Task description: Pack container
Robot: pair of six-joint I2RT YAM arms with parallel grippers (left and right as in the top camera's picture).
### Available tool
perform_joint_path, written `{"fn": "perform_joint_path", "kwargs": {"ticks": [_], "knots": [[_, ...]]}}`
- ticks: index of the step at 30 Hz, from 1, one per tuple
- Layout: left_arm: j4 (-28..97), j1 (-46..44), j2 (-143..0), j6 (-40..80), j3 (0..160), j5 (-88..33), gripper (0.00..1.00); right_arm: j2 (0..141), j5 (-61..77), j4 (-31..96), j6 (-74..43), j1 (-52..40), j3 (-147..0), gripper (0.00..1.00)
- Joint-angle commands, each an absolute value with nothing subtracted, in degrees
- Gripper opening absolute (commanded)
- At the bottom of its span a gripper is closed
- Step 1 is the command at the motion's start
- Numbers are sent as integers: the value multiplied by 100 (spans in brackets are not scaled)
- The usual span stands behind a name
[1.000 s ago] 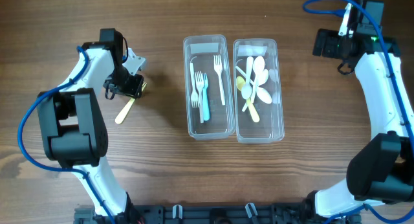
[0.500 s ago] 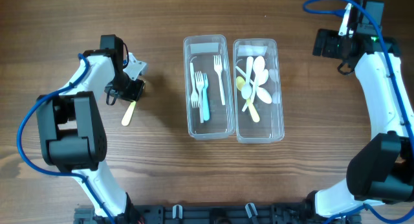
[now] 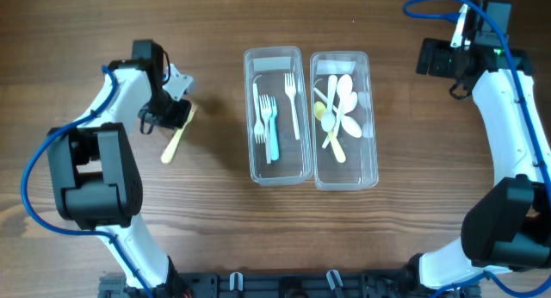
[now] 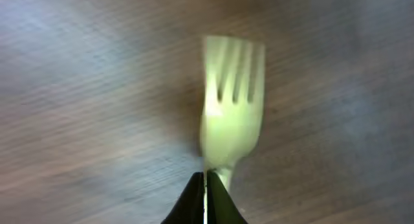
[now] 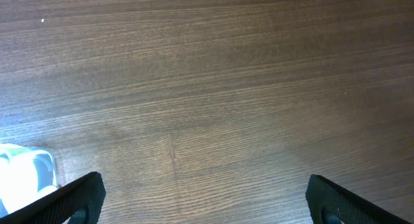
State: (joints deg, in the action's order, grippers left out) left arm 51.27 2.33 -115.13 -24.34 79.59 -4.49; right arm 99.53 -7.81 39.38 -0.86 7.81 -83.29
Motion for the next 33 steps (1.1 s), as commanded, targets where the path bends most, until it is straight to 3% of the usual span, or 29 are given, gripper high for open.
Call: {"fn": "perform_joint_path", "kwargs": {"ticks": [1,6,7,9,11,22,33], "knots": [[5177,237,-11441,-2176,8427,-316,4,9824,-862,3922,-152,757,-8431,100],[5325,237,-11399,-2182,8438,-314,5,9824,-862,3922,-150,757,-8431,100],[5365,237,-11399,-2182,8438,-316,9,9824,-860,3922,-150,757,-8431,100],[5457,237,-11399,-2187,8438,-314,30,9824,-860,3922,-148,757,-8431,100],[5522,237,-11402,-2187,8436,-316,37,9824,-862,3922,-150,757,-8431,100],[5610,237,-11417,-2534,8053,-768,39,9824,-862,3922,-150,757,-8431,100],[4676,237,-11417,-2534,7126,-764,41,9824,-862,3922,-150,757,-8431,100]]}}
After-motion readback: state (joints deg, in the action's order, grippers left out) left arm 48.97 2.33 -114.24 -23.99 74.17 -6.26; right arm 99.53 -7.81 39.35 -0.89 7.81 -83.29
